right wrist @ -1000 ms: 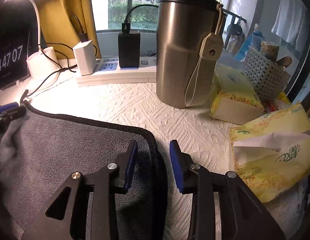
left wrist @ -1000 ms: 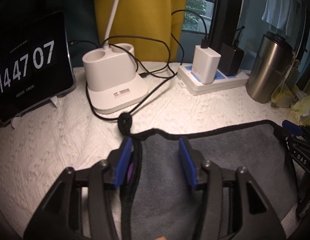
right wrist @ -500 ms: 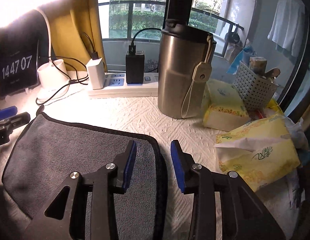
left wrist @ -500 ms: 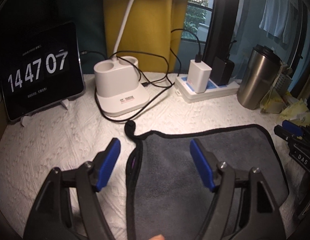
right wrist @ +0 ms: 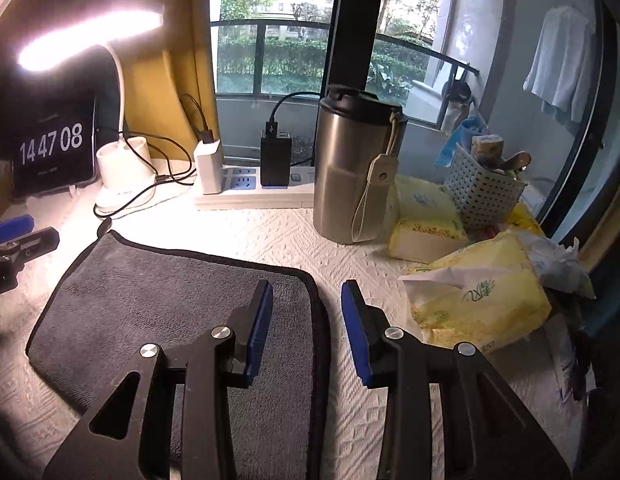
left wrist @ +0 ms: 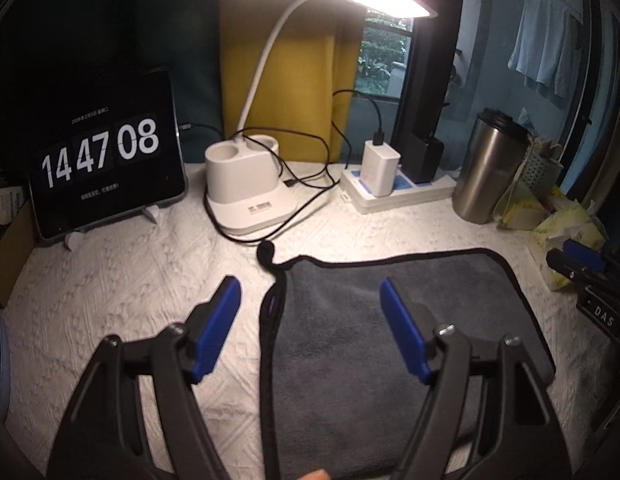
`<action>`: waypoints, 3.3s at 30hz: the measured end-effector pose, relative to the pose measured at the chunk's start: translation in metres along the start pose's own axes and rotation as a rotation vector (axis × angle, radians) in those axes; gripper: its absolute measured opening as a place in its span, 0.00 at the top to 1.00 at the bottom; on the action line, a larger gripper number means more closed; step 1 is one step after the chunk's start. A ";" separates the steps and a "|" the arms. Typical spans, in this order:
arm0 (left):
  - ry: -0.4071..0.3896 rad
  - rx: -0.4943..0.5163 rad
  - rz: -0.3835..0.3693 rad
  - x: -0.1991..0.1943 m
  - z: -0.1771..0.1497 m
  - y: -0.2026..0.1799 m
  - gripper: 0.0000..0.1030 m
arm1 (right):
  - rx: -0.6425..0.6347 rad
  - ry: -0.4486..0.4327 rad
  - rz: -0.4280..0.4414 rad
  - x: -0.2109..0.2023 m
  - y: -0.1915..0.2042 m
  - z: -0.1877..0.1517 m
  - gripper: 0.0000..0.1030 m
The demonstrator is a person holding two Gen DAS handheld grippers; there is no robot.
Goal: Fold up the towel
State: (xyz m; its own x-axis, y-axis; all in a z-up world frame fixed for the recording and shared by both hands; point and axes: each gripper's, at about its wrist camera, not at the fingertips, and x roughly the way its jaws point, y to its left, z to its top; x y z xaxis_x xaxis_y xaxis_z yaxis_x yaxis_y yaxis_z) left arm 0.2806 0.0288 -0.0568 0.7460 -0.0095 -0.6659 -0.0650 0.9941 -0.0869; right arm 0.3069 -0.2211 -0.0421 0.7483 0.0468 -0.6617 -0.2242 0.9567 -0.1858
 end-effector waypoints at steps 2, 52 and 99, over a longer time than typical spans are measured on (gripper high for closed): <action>-0.005 0.002 -0.002 -0.006 -0.002 0.000 0.29 | 0.001 -0.008 -0.002 -0.007 0.001 -0.002 0.63; -0.236 0.019 -0.015 -0.172 -0.064 0.001 0.29 | 0.009 -0.182 -0.002 -0.160 0.016 -0.063 0.63; -0.639 -0.029 -0.003 -0.293 -0.140 0.016 0.17 | 0.028 -0.654 -0.081 -0.305 0.025 -0.146 0.43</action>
State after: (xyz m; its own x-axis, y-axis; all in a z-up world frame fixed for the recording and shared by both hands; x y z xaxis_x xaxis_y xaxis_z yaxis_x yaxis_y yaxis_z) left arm -0.0317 0.0324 0.0335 0.9937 0.0625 -0.0929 -0.0729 0.9908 -0.1138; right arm -0.0175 -0.2537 0.0490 0.9891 0.1312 -0.0666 -0.1417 0.9712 -0.1913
